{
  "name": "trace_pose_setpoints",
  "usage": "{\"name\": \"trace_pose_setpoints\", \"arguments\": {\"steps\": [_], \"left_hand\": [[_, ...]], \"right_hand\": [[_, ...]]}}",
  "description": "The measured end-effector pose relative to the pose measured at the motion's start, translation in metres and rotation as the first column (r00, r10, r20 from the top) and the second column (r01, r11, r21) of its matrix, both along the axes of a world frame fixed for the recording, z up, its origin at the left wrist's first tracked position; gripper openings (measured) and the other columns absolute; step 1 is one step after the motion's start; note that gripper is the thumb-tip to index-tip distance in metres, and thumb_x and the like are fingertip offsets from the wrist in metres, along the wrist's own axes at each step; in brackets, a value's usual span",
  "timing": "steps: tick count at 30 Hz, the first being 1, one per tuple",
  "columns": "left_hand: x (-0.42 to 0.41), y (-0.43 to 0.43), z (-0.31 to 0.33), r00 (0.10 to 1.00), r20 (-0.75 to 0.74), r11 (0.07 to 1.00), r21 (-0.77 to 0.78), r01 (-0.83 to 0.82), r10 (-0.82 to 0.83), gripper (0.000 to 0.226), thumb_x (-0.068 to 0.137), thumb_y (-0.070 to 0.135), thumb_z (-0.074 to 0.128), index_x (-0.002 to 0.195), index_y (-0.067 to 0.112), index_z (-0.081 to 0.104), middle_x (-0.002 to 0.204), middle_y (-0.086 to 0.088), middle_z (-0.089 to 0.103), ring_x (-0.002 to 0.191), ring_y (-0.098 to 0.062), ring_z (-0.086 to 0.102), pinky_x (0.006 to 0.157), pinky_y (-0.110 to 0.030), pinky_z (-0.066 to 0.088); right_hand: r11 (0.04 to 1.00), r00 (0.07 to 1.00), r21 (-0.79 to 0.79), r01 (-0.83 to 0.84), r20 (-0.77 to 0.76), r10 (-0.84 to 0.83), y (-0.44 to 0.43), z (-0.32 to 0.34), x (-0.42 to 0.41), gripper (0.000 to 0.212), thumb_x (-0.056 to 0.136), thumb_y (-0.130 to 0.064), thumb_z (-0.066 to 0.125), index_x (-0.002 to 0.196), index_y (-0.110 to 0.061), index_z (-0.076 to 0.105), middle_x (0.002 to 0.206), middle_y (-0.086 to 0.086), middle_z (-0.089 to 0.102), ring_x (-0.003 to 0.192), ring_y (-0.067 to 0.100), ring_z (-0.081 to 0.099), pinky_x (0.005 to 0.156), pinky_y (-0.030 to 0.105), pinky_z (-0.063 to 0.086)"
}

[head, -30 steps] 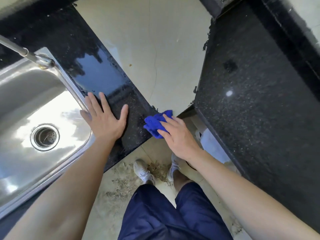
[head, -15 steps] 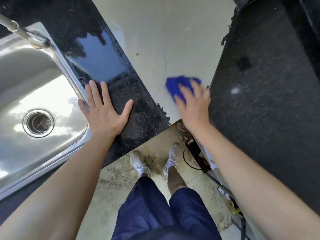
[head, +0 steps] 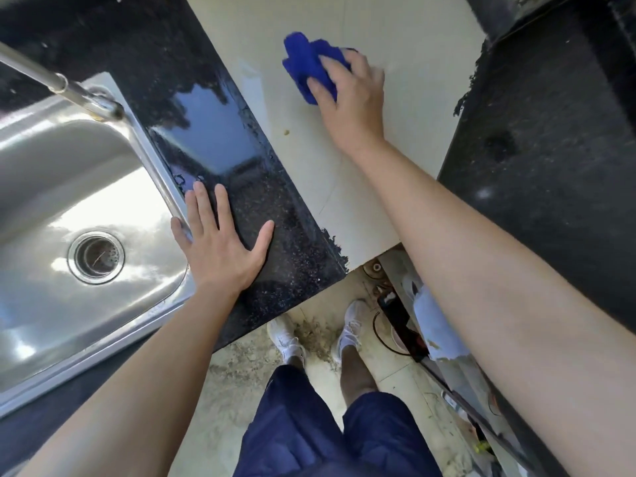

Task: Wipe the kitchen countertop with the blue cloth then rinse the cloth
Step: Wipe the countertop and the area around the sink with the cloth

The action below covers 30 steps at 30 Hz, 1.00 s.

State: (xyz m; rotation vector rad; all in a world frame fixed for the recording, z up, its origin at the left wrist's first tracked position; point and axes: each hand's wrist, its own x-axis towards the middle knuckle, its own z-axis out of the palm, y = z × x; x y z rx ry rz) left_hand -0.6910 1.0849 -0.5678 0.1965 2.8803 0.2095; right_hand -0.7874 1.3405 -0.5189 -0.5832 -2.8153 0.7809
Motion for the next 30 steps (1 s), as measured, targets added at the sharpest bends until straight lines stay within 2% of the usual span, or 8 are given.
{"name": "trace_pose_setpoints", "arguments": {"steps": [5,10,14,18,22,25,28,30], "left_hand": [[-0.001,-0.001,-0.002,1.0,-0.021,1.0,-0.015,-0.011,0.01,0.093,0.09,0.081,0.025,0.16,0.022,0.008,0.169,-0.006,-0.005,0.155,-0.021,-0.006,0.122,-0.057,0.003],[-0.001,-0.003,-0.005,1.0,-0.018,1.0,-0.004,0.007,-0.007,0.083,0.096,0.071,0.025,0.16,0.021,0.009,0.169,-0.006,-0.003,0.155,-0.022,-0.005,0.121,-0.058,0.004],[-0.002,-0.003,-0.003,1.0,-0.005,1.0,0.021,0.002,-0.001,0.081,0.096,0.069,0.025,0.16,0.021,0.01,0.169,-0.006,-0.002,0.155,-0.022,-0.005,0.122,-0.057,0.001],[-0.003,-0.003,0.0,1.0,0.003,0.999,0.034,0.0,0.0,0.081,0.095,0.07,0.02,0.16,0.022,0.009,0.169,-0.006,-0.002,0.155,-0.021,-0.006,0.122,-0.056,-0.001],[0.002,-0.006,0.0,1.0,-0.009,0.996,0.084,-0.001,0.002,0.079,0.097,0.067,0.018,0.16,0.021,0.008,0.169,-0.006,-0.003,0.155,-0.021,-0.006,0.122,-0.056,-0.002],[0.006,-0.012,0.0,0.997,-0.078,0.988,0.155,0.001,0.011,0.073,0.101,0.06,0.02,0.16,0.019,0.008,0.169,-0.007,-0.003,0.155,-0.022,-0.006,0.122,-0.057,-0.005],[0.024,-0.026,-0.001,0.99,-0.106,0.988,0.134,-0.076,0.091,0.07,0.102,0.056,0.021,0.16,0.018,0.009,0.168,-0.01,0.0,0.155,-0.025,-0.003,0.121,-0.059,-0.003],[0.046,-0.043,0.0,0.986,-0.066,0.984,0.104,-0.143,0.15,0.071,0.102,0.056,0.02,0.16,0.018,0.009,0.168,-0.011,0.0,0.155,-0.026,-0.004,0.121,-0.06,-0.002]], "right_hand": [[0.968,0.961,0.134,-0.212,0.211,0.181,-0.03,-0.033,-0.021,0.044,0.1,-0.047,0.046,0.143,-0.037,0.049,0.155,-0.002,0.036,0.129,0.031,0.036,0.104,0.039,0.032],[0.924,0.922,0.055,-0.378,0.114,0.37,-0.053,-0.046,0.12,0.042,0.091,-0.036,0.057,0.131,-0.024,0.063,0.147,0.008,0.049,0.114,0.038,0.046,0.091,0.049,0.043],[0.877,0.856,-0.073,-0.475,0.194,0.48,-0.058,-0.028,0.237,0.041,0.091,-0.029,0.053,0.13,-0.019,0.064,0.147,0.01,0.048,0.115,0.038,0.045,0.097,0.055,0.044],[0.886,0.874,-0.147,-0.439,0.159,0.46,-0.042,-0.011,0.232,0.043,0.095,-0.037,0.047,0.13,-0.02,0.065,0.144,0.008,0.052,0.115,0.035,0.045,0.103,0.051,0.039],[0.962,0.962,0.03,-0.271,0.054,0.269,-0.022,-0.008,0.134,0.046,0.097,-0.044,0.047,0.133,-0.022,0.062,0.141,0.009,0.053,0.115,0.038,0.047,0.099,0.037,0.032],[0.954,0.956,0.138,-0.266,0.167,0.242,-0.027,-0.021,0.083,0.044,0.101,-0.047,0.046,0.142,-0.032,0.052,0.15,0.003,0.043,0.125,0.034,0.039,0.104,0.041,0.033],[0.948,0.962,0.193,-0.252,0.151,0.225,-0.052,-0.044,0.123,0.045,0.098,-0.047,0.05,0.141,-0.031,0.053,0.145,0.007,0.046,0.121,0.036,0.042,0.096,0.045,0.038],[0.936,0.943,0.127,-0.329,0.103,0.317,-0.073,-0.048,0.186,0.043,0.095,-0.041,0.056,0.136,-0.026,0.059,0.141,0.011,0.05,0.113,0.038,0.045,0.089,0.048,0.043]]}}
